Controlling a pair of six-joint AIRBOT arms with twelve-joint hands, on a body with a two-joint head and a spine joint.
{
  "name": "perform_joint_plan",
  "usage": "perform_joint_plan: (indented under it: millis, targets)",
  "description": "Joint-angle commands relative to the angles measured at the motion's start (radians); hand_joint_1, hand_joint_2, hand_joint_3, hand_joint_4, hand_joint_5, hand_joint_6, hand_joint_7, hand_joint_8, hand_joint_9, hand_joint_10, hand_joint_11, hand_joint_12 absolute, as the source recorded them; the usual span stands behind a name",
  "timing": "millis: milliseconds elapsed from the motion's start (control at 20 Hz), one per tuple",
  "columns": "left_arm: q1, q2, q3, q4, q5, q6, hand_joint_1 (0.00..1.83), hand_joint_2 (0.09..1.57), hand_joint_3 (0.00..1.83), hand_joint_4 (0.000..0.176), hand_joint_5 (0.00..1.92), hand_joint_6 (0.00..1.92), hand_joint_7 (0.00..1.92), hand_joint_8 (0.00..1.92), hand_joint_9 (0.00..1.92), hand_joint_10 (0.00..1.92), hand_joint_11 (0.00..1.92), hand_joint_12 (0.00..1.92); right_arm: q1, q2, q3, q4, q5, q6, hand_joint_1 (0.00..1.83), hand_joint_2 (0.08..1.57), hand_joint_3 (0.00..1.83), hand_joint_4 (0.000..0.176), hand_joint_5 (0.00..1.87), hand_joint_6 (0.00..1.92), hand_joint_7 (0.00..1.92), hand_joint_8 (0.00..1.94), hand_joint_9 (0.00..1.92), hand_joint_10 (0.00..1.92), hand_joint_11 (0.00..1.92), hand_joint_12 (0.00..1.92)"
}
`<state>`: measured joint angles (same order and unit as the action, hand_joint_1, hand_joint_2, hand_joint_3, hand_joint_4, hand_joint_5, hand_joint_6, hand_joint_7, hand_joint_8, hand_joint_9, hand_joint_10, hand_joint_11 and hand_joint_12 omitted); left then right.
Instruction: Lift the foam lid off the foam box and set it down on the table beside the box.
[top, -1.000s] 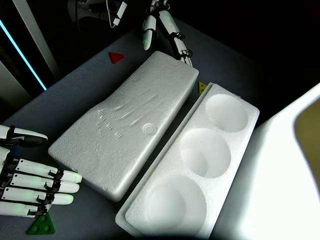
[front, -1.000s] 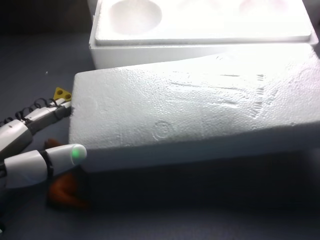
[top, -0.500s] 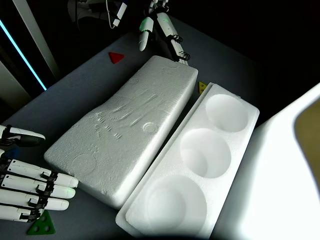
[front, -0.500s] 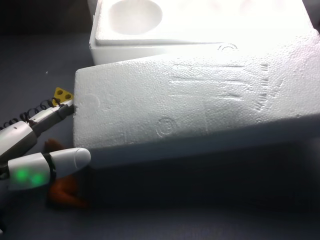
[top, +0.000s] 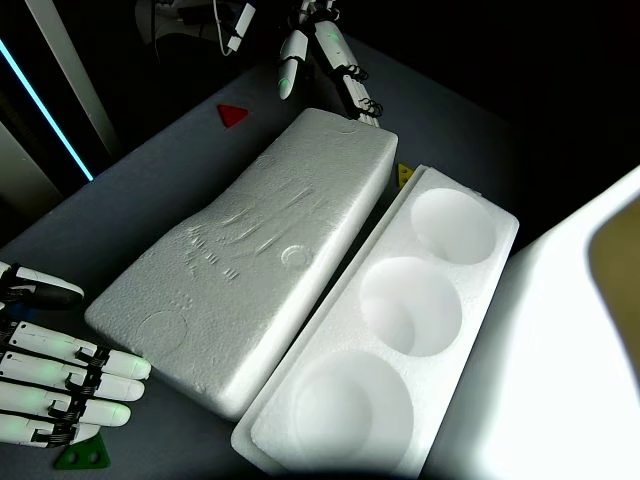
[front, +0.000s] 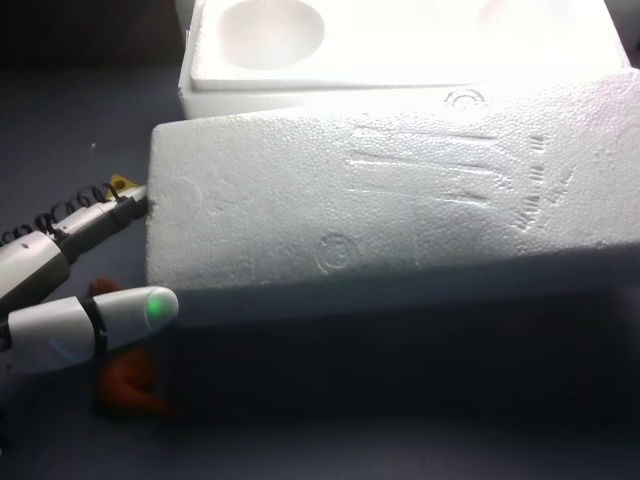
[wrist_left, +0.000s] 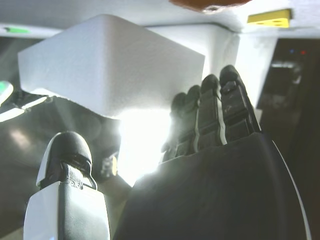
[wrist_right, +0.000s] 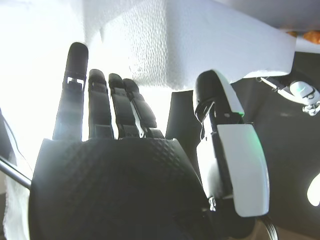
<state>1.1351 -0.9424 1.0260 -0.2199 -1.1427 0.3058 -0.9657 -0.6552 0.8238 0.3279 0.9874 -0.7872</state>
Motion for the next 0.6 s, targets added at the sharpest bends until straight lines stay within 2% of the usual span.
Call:
perform_joint_plan:
  millis: [0, 100, 200, 250, 350, 400, 500, 550]
  targets:
    - [-0.011, 0.005, -0.004, 0.049, -0.143, -0.004, 0.23, 1.07, 0.0, 0.0, 0.11, 0.01, 0.0, 0.0, 0.0, 0.0, 0.0, 0.0, 0.003, 0.012, -0.004, -0.032, 0.124, -0.001, 0.44, 1.31, 0.0, 0.0, 0.05, 0.01, 0.0, 0.0, 0.02, 0.01, 0.0, 1.17]
    - [-0.011, 0.007, -0.004, 0.048, -0.144, -0.003, 0.25, 1.08, 0.0, 0.0, 0.11, 0.01, 0.0, 0.0, 0.0, 0.0, 0.0, 0.0, -0.007, 0.02, -0.007, -0.026, 0.125, -0.005, 0.45, 1.31, 0.0, 0.0, 0.04, 0.0, 0.0, 0.0, 0.03, 0.02, 0.0, 1.33]
    - [-0.011, 0.009, -0.005, 0.044, -0.148, -0.002, 0.24, 1.07, 0.0, 0.0, 0.11, 0.0, 0.0, 0.0, 0.0, 0.0, 0.0, 0.0, -0.013, 0.026, -0.01, -0.019, 0.127, -0.008, 0.45, 1.31, 0.0, 0.0, 0.03, 0.0, 0.0, 0.0, 0.07, 0.03, 0.0, 1.35]
    - [-0.011, 0.01, -0.005, 0.044, -0.149, -0.001, 0.25, 1.08, 0.0, 0.0, 0.1, 0.0, 0.0, 0.0, 0.0, 0.0, 0.0, 0.0, -0.016, 0.027, -0.01, -0.019, 0.126, -0.008, 0.42, 1.31, 0.0, 0.0, 0.03, 0.0, 0.0, 0.0, 0.06, 0.03, 0.0, 1.29]
    - [-0.01, 0.012, -0.006, 0.043, -0.15, 0.0, 0.25, 1.08, 0.0, 0.0, 0.11, 0.01, 0.0, 0.0, 0.0, 0.0, 0.0, 0.0, -0.028, 0.03, -0.01, -0.009, 0.127, -0.008, 0.4, 1.31, 0.0, 0.0, 0.06, 0.0, 0.01, 0.0, 0.03, 0.02, 0.0, 1.03]
    - [-0.009, 0.014, -0.007, 0.04, -0.153, 0.001, 0.26, 1.09, 0.01, 0.0, 0.11, 0.01, 0.0, 0.0, 0.0, 0.0, 0.0, 0.0, -0.033, 0.031, -0.01, -0.006, 0.127, -0.008, 0.39, 1.3, 0.0, 0.0, 0.06, 0.0, 0.02, 0.0, 0.04, 0.02, 0.0, 1.01]
    - [-0.006, 0.018, -0.01, 0.035, -0.16, 0.005, 0.25, 1.1, 0.01, 0.0, 0.12, 0.01, 0.0, 0.0, 0.0, 0.0, 0.0, 0.0, -0.037, 0.03, -0.009, -0.004, 0.126, -0.008, 0.42, 1.28, 0.0, 0.0, 0.14, 0.01, 0.1, 0.01, 0.1, 0.05, 0.0, 1.27]
    - [-0.004, 0.022, -0.013, 0.031, -0.164, 0.008, 0.25, 1.09, 0.0, 0.0, 0.12, 0.01, 0.0, 0.0, 0.0, 0.0, 0.0, 0.0, -0.04, 0.03, -0.007, -0.003, 0.125, -0.008, 0.42, 1.27, 0.0, 0.0, 0.13, 0.0, 0.09, 0.0, 0.07, 0.04, 0.0, 1.23]
